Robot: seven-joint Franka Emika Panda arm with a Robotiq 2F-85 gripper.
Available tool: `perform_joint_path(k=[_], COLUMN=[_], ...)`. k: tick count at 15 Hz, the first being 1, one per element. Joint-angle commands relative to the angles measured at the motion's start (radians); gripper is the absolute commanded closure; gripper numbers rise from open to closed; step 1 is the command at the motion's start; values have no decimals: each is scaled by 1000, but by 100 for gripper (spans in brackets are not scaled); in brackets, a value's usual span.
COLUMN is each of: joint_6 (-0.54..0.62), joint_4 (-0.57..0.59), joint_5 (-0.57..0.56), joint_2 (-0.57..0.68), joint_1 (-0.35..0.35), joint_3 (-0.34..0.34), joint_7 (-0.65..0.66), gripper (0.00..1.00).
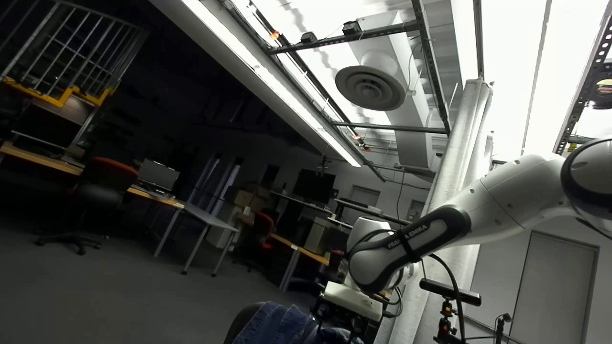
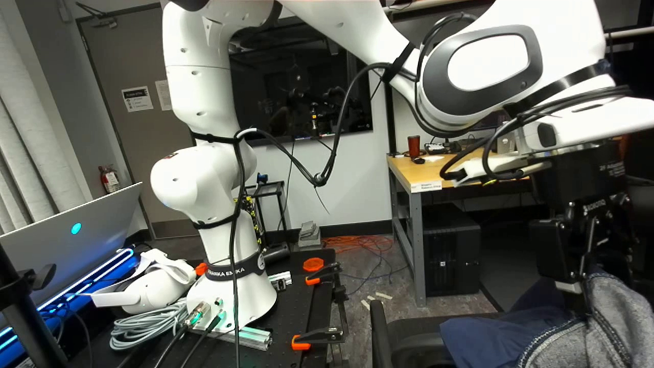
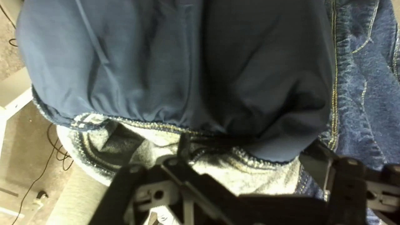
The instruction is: Move the denim jacket from the back rest to the seat of the chair
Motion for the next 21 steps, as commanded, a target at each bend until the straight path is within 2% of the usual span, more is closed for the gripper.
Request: perform_joint_path(k=[1, 5, 8, 9, 15, 21], joint_6=[11, 8, 30, 46, 133, 141], joint_4=[92, 141, 125, 111, -13, -165], joint_5=[-55, -81, -124, -141, -246, -315], joint_2=[75, 104, 81, 61, -88, -219], joint_1=[19, 33, 62, 72, 150, 192], joint_3=[-35, -57, -57, -50, 16, 161], joint_7=[45, 41, 51, 44, -20, -68], gripper=[42, 73, 96, 100, 98, 98])
